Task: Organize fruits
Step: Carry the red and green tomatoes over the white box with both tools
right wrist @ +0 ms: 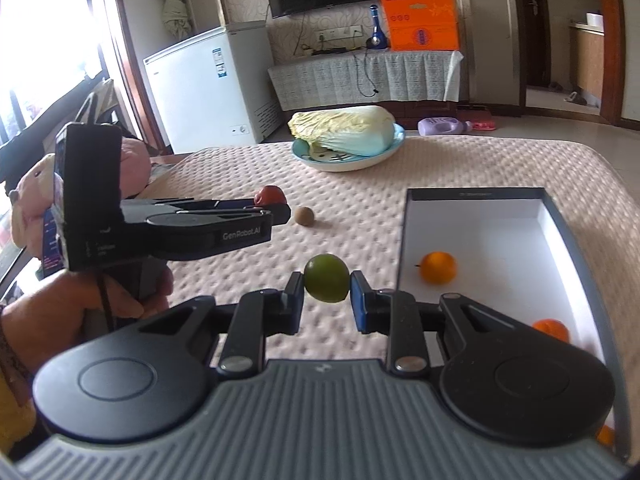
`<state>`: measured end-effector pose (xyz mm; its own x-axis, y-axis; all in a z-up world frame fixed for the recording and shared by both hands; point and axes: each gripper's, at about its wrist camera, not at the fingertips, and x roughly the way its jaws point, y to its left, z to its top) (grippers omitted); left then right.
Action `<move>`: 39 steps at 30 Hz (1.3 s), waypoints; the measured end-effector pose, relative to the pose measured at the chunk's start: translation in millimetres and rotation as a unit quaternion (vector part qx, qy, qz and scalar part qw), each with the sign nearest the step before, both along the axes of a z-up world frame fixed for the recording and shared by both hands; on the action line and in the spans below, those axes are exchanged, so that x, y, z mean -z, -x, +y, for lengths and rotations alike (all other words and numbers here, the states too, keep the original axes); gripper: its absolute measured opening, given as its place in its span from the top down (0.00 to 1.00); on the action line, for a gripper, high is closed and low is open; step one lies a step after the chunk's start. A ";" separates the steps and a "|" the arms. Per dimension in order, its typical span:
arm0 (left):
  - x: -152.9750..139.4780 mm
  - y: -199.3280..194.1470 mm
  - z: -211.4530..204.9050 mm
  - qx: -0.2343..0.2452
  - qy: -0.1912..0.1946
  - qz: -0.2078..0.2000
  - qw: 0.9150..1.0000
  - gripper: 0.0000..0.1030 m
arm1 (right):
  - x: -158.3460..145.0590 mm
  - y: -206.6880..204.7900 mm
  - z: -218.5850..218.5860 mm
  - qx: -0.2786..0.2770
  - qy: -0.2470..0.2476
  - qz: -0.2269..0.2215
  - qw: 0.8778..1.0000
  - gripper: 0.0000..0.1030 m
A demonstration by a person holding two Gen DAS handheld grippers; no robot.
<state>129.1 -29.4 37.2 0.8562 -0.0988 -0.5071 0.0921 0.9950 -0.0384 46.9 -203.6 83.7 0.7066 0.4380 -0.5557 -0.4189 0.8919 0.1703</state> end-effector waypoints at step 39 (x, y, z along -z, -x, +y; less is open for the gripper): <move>12.0 -20.6 -139.2 0.100 0.038 0.010 0.994 0.66 | 11.3 11.6 -84.8 0.071 0.017 0.018 0.997 0.73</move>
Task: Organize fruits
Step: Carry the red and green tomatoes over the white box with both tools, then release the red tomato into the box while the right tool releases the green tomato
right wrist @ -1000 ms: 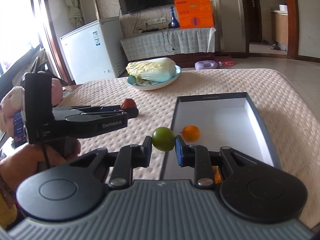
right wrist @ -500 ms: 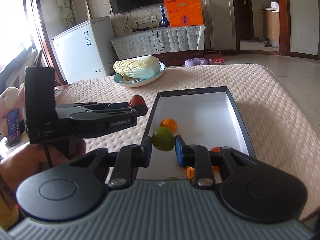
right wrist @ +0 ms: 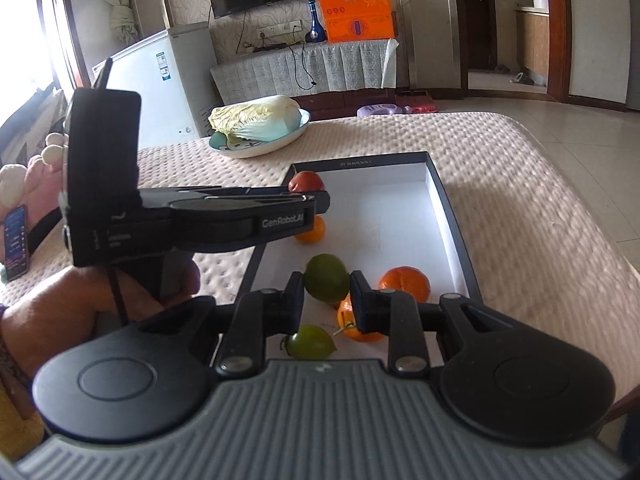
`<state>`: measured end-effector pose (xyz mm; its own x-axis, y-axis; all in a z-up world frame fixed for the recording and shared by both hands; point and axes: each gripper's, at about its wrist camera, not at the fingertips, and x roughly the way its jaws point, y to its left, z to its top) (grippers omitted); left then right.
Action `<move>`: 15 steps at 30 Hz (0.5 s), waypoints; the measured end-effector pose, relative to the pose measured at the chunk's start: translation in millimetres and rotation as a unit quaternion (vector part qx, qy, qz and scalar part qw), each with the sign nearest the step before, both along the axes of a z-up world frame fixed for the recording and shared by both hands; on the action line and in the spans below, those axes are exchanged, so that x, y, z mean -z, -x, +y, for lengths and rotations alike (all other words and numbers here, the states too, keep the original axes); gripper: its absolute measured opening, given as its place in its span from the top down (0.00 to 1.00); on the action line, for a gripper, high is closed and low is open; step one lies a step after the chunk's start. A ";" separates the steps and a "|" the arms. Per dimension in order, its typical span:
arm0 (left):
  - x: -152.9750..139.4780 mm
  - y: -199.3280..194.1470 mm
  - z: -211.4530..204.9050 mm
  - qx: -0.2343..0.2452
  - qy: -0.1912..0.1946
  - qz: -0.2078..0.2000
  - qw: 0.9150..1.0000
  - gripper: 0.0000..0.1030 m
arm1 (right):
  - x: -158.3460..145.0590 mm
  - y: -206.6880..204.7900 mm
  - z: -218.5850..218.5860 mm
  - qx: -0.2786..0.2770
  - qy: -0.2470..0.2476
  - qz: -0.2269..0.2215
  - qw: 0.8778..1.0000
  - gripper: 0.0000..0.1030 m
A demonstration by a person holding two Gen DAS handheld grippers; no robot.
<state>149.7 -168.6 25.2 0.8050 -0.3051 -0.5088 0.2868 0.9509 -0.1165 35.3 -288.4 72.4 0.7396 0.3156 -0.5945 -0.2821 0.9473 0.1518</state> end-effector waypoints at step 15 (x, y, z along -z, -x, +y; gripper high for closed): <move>10.1 -8.1 -19.7 0.008 -0.011 0.007 1.000 0.65 | 1.4 2.9 -6.5 -0.004 -0.001 0.003 1.000 0.73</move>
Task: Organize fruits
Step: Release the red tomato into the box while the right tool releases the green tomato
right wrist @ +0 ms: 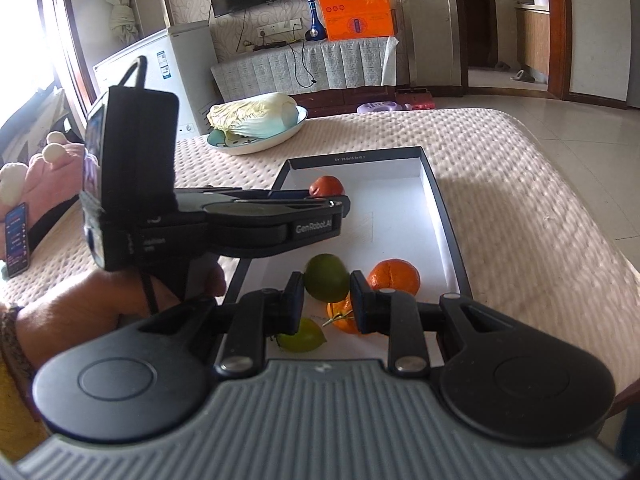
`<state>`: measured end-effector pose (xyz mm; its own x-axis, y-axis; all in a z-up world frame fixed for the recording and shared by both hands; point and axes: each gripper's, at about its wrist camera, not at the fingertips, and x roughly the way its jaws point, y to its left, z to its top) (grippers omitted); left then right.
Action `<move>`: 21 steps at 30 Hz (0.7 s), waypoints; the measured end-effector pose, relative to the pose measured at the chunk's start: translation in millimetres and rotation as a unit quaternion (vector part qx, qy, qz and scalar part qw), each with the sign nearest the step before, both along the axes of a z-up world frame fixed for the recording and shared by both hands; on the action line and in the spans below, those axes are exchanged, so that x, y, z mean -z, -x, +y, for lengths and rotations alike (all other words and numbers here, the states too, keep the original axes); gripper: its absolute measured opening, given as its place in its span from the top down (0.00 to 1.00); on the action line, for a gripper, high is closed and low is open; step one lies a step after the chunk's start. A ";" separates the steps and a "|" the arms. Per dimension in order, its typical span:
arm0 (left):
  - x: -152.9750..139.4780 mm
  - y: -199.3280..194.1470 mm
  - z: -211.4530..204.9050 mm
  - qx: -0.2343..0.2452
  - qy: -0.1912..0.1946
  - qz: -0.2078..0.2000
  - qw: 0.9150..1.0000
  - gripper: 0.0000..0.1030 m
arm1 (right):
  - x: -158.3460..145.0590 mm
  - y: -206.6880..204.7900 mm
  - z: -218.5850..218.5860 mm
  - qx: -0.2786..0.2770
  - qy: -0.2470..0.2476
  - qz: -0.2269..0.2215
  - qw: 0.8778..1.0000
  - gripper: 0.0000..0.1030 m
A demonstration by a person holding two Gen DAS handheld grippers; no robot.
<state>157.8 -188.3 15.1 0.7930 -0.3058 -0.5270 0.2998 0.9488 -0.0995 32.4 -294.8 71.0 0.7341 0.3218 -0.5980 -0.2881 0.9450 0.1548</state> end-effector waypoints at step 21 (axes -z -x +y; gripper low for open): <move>-16.9 12.6 24.5 -0.015 0.015 -0.033 0.999 0.39 | 3.8 -20.4 10.5 0.067 0.012 -0.039 0.997 0.60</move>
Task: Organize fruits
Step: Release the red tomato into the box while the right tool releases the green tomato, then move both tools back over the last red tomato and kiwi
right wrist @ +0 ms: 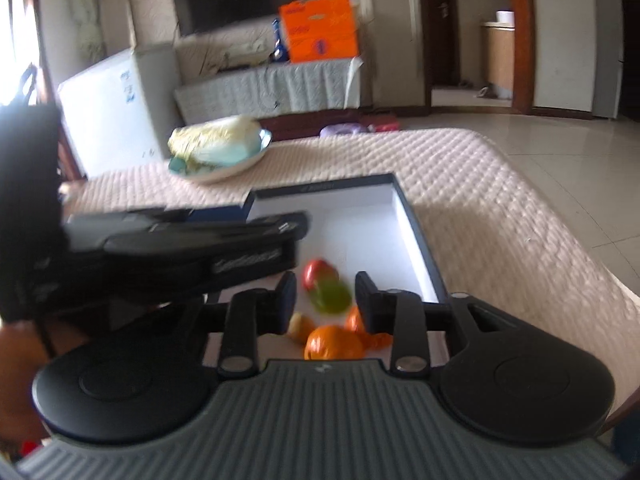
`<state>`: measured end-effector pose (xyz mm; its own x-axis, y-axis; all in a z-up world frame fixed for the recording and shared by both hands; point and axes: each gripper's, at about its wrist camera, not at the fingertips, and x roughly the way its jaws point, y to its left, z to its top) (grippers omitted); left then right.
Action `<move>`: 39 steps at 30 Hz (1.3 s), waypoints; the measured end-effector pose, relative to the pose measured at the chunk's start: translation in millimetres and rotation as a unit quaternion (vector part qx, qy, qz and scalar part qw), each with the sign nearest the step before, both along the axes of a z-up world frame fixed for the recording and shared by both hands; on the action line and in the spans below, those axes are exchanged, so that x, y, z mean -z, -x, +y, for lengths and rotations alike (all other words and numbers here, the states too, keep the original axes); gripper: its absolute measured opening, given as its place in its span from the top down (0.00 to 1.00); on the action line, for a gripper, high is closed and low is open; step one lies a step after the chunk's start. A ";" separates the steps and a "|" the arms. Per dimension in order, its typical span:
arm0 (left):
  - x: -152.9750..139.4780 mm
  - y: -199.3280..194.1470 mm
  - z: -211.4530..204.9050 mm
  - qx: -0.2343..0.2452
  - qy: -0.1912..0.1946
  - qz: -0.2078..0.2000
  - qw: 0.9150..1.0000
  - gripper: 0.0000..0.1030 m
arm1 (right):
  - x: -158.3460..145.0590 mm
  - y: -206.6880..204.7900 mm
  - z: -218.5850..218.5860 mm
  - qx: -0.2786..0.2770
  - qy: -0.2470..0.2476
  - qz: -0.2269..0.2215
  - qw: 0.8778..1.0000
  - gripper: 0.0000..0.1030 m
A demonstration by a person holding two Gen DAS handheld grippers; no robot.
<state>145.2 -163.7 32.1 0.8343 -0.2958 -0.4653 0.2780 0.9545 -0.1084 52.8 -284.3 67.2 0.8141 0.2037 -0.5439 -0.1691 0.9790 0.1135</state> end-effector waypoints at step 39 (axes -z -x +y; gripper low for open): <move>4.6 38.6 231.5 -0.184 -0.025 0.011 0.983 0.34 | 17.0 -31.0 175.7 -0.108 0.000 -0.003 0.994 0.59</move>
<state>106.5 67.7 27.5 0.8705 0.0472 -0.4898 -0.0881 0.9943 -0.0607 83.8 -108.6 50.2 0.7542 0.3737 -0.5399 -0.3758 0.9199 0.1119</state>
